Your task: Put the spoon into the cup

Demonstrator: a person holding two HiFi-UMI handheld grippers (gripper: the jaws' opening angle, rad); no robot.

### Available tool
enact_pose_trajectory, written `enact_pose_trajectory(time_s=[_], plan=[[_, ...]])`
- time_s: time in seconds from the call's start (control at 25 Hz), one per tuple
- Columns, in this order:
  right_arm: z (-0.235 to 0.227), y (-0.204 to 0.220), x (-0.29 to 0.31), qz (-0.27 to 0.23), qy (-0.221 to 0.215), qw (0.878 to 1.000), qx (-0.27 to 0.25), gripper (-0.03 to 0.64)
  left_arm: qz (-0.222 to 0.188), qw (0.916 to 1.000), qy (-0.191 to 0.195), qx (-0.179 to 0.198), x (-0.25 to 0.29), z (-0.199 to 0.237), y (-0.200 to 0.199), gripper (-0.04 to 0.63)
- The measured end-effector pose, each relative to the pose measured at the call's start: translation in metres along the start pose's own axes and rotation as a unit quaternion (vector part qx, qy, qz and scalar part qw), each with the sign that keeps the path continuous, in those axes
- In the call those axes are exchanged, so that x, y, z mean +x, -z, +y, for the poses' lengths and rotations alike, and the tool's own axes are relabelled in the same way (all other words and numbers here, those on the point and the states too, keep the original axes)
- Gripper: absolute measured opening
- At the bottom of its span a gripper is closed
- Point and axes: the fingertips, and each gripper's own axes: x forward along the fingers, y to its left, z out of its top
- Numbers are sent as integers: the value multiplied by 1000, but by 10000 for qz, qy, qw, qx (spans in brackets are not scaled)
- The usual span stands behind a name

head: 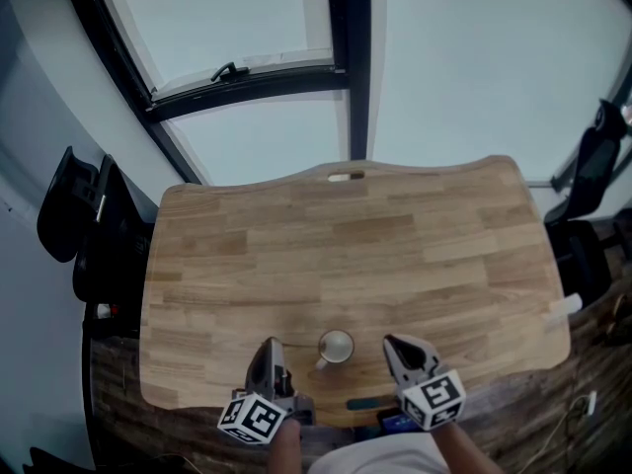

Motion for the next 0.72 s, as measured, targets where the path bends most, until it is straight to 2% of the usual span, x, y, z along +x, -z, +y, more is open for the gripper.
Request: enact_pose_trajectory(time_s=[0.32, 0.72], plan=[[-2, 2, 0, -60, -6, 10000, -14, -3, 38, 10000, -28, -17, 1, 2, 4, 2], [0, 6, 1, 100, -41, 9999, -27, -3, 73, 10000, -39, 12, 2, 10, 7, 2]])
